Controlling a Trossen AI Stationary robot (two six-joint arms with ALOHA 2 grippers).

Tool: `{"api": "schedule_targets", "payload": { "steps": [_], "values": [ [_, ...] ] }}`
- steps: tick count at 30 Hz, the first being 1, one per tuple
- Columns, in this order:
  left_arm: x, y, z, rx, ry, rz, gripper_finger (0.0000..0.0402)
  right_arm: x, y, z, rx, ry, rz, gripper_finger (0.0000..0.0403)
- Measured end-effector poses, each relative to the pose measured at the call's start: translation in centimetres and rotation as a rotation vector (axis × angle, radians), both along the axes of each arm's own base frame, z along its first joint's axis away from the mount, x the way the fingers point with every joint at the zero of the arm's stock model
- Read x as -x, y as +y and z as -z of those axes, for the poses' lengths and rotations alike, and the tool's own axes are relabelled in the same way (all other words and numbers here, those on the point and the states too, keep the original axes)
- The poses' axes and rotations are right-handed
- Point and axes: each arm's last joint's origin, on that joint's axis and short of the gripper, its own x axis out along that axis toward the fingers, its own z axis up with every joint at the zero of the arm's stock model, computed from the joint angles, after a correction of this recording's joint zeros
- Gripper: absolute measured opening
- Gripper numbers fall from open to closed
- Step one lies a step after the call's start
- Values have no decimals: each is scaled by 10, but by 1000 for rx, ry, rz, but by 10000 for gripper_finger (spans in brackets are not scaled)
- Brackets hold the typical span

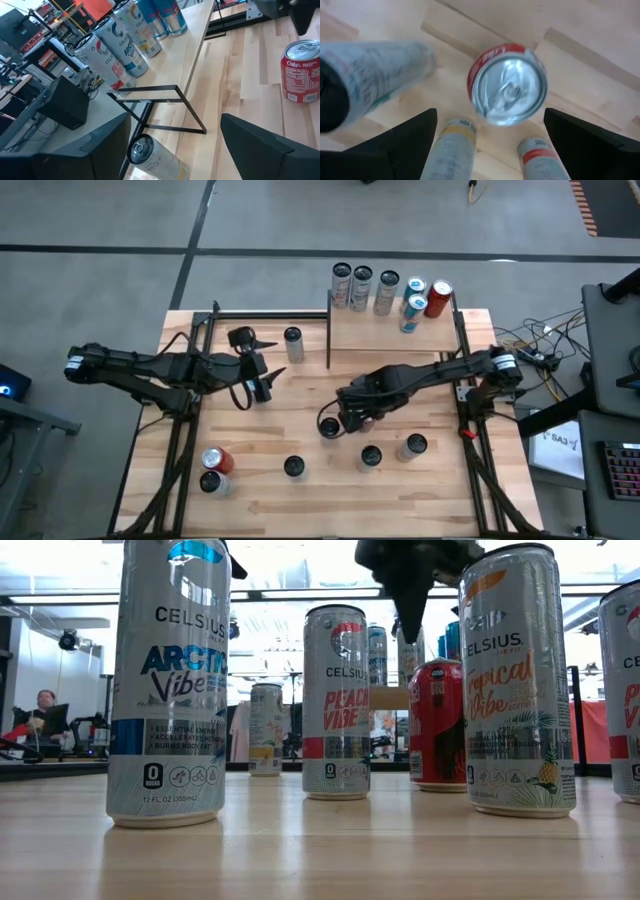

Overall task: Place canned beverage on shelf
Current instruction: Put the top red white soda can on the shelf aligned with the red black soda can

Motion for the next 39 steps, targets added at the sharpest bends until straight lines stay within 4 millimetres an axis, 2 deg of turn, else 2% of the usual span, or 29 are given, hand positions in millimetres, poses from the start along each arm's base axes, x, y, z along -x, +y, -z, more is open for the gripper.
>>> {"api": "schedule_targets", "payload": {
  "steps": [7,16,19,22,24,27,30,34,39],
  "values": [
    [0,0,1,-7,7,3,292,-8,-11,13,16,41,-4,359],
    [0,0,1,-7,8,3,292,-21,-11,43,19,135,-57,358],
    [0,0,2,-7,11,3,292,-24,-11,49,14,149,-65,339],
    [0,0,5,-8,19,3,292,-24,-13,49,11,151,-50,300],
    [0,0,8,-9,28,3,292,-23,-14,47,10,146,-32,292],
    [0,0,11,-10,38,3,292,-18,-18,40,20,141,-2,292],
    [0,0,12,-7,38,2,292,-9,-24,22,23,154,14,292],
    [0,0,12,-5,35,1,292,6,-32,-10,55,146,33,292],
    [0,0,12,-4,35,1,292,23,-40,-58,51,38,69,292]
  ]
}}
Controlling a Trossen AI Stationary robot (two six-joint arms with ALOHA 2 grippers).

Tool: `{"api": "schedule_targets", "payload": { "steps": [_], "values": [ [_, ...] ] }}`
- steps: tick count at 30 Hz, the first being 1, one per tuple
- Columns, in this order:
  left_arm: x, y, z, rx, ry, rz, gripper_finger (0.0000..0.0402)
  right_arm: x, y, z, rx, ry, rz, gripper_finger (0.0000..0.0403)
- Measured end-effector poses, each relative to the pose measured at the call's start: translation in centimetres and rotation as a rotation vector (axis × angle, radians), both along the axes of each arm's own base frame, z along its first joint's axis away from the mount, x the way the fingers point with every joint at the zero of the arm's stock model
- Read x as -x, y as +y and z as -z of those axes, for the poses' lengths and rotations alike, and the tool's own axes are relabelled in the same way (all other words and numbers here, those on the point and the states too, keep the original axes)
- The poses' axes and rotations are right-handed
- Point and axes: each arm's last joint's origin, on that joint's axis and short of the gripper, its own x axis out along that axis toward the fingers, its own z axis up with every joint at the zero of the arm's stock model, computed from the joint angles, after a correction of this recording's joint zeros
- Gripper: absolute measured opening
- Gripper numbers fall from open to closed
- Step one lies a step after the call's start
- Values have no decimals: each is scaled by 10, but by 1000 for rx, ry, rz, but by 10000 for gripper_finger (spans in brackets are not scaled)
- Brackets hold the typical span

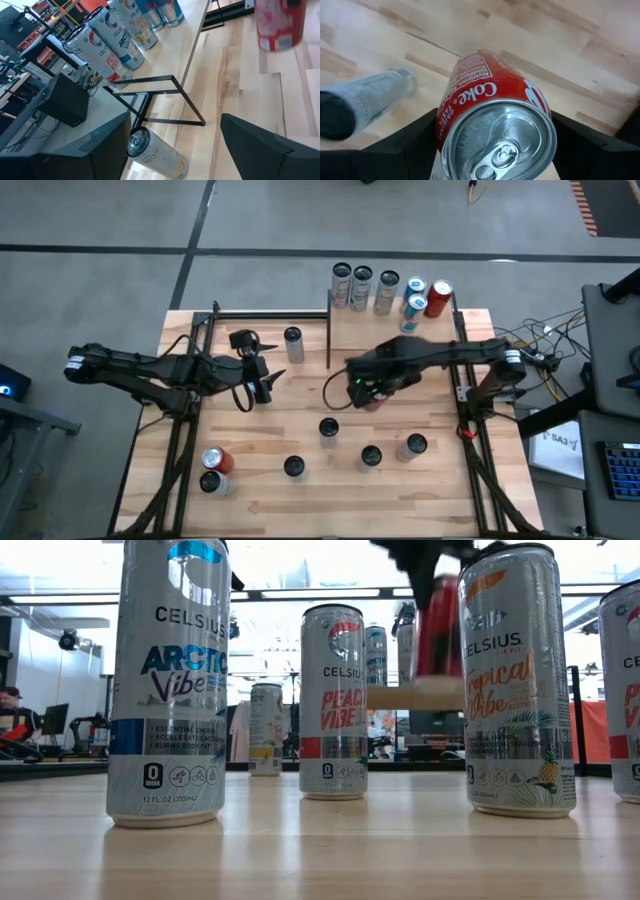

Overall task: Place canned beverage on shelf
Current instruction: Put the top red white soda can on the shelf aligned with the red black soda can

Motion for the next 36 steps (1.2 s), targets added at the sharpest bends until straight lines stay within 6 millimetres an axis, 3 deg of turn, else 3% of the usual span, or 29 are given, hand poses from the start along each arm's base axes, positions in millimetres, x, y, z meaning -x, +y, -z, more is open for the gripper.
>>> {"api": "schedule_targets", "payload": {
  "steps": [7,11,23,29,36],
  "values": [
    [-1,0,-2,3,-25,0,292,18,-7,-52,7,-146,30,292],
    [-1,0,-2,7,-26,-2,292,24,-10,-72,10,-225,21,292],
    [-1,0,-2,19,-38,-7,292,38,-47,-95,19,-314,-34,292],
    [-1,0,-3,25,-47,-10,292,60,-66,-107,50,-362,-37,292],
    [-3,-3,-4,79,-61,85,292,98,-71,-120,186,-384,-19,292]
  ]
}}
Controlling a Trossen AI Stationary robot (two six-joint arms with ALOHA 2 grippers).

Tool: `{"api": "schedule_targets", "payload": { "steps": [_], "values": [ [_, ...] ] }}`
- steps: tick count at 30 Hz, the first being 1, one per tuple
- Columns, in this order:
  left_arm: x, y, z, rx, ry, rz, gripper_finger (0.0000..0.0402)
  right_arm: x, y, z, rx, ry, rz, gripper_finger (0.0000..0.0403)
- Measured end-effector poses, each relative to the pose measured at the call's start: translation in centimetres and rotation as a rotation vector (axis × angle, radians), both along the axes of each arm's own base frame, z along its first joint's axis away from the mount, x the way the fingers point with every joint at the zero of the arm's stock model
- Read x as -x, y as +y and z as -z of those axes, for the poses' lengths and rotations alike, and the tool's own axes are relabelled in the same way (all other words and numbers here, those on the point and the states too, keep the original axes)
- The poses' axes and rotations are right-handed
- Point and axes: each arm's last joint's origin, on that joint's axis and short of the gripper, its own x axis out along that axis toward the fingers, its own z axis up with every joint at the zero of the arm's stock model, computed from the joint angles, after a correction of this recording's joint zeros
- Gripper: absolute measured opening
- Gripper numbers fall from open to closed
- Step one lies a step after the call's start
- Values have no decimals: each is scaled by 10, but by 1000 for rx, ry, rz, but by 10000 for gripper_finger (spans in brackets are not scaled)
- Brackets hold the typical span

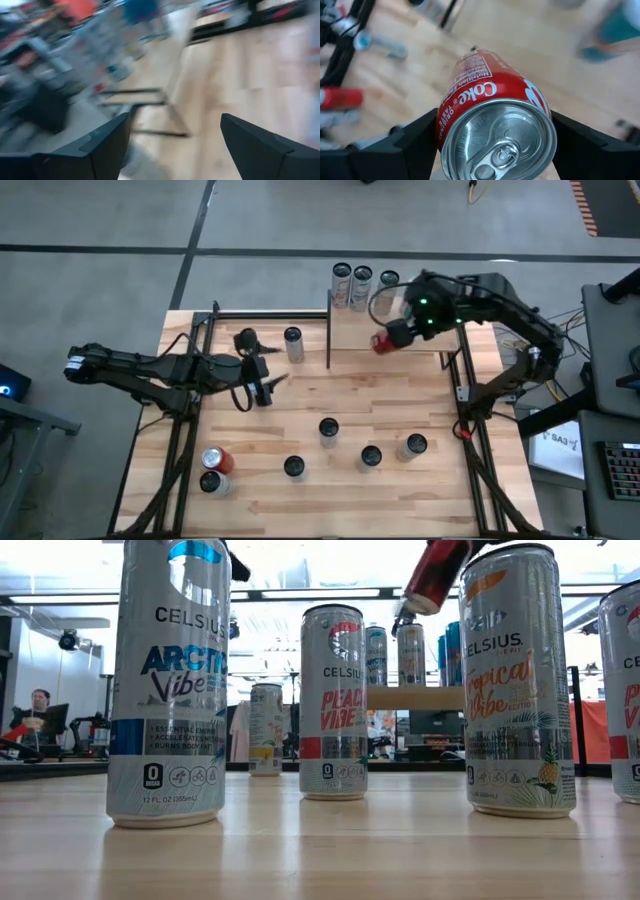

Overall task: Place canned beverage on shelf
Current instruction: Put the top red white soda can on the shelf aligned with the red black soda can

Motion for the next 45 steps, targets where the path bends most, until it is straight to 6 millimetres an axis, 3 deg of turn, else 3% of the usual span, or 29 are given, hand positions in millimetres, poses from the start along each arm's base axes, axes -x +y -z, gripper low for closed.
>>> {"api": "schedule_targets", "payload": {
  "steps": [7,12,19,27,37,45],
  "values": [
    [-23,-14,-10,88,-165,408,292,14,17,9,195,60,99,292],
    [-51,-18,-10,17,-312,468,292,6,36,22,252,57,92,292],
    [-88,-20,7,-105,-386,439,292,-11,65,38,241,72,39,292],
    [-135,-9,26,-114,-365,362,292,-37,86,51,286,70,-3,292],
    [-188,1,46,-193,-281,154,292,-56,92,64,324,106,-28,292],
    [-206,4,50,-203,-248,111,292,-58,92,67,333,135,-46,292]
  ]
}}
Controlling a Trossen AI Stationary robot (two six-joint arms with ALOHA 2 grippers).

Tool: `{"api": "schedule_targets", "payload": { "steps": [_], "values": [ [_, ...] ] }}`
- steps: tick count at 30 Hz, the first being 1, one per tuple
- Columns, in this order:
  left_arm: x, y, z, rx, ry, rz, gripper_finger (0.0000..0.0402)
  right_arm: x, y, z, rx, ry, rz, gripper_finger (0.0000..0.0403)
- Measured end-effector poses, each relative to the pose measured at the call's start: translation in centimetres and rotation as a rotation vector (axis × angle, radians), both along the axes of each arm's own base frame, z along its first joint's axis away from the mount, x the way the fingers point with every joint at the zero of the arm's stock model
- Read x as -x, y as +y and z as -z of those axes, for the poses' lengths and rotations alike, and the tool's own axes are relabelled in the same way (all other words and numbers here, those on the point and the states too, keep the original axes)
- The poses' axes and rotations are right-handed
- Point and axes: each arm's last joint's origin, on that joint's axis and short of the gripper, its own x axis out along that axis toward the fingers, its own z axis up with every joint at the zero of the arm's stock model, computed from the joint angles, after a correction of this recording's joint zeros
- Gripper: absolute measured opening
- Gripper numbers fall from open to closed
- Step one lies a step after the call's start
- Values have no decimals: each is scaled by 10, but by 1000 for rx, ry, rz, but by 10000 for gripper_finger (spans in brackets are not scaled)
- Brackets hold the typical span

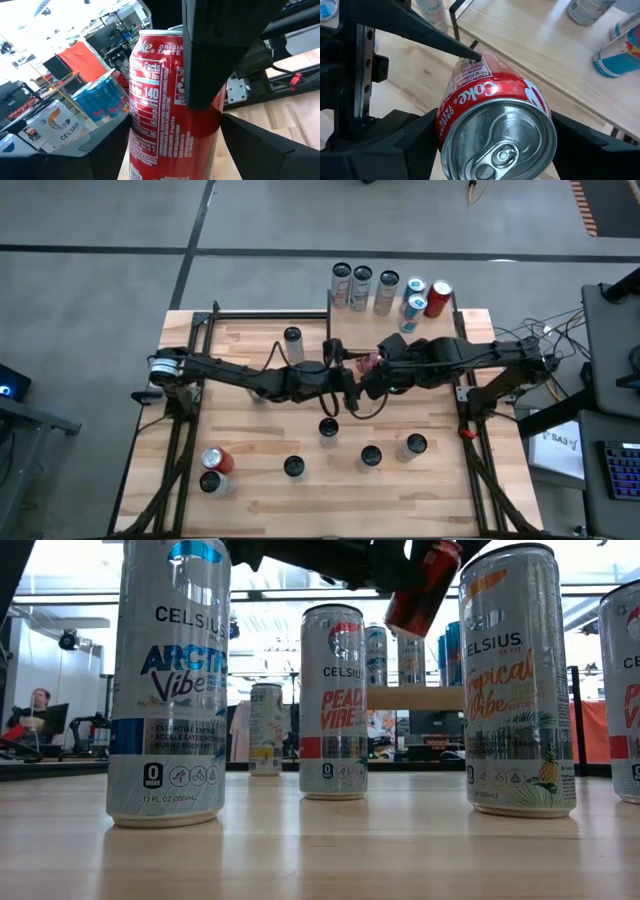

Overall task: Place canned beverage on shelf
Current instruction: Put the top red white soda can on the shelf aligned with the red black soda can

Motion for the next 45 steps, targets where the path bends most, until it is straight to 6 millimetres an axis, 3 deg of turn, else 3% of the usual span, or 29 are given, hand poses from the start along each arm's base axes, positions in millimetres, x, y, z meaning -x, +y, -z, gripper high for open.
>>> {"api": "schedule_targets", "payload": {
  "steps": [7,19,30,37,45],
  "values": [
    [-1,3,0,6,-2,-17,297,-1,0,0,9,-1,-8,292],
    [-1,4,-1,-6,-9,-8,338,-7,1,-3,4,-68,-19,292],
    [0,5,0,-17,9,-58,285,-8,1,-4,-3,-81,-30,293],
    [1,5,2,-8,19,-68,285,-9,1,-7,14,-101,-48,358],
    [27,5,-5,28,4,17,285,4,6,-33,103,-182,-121,369]
  ]
}}
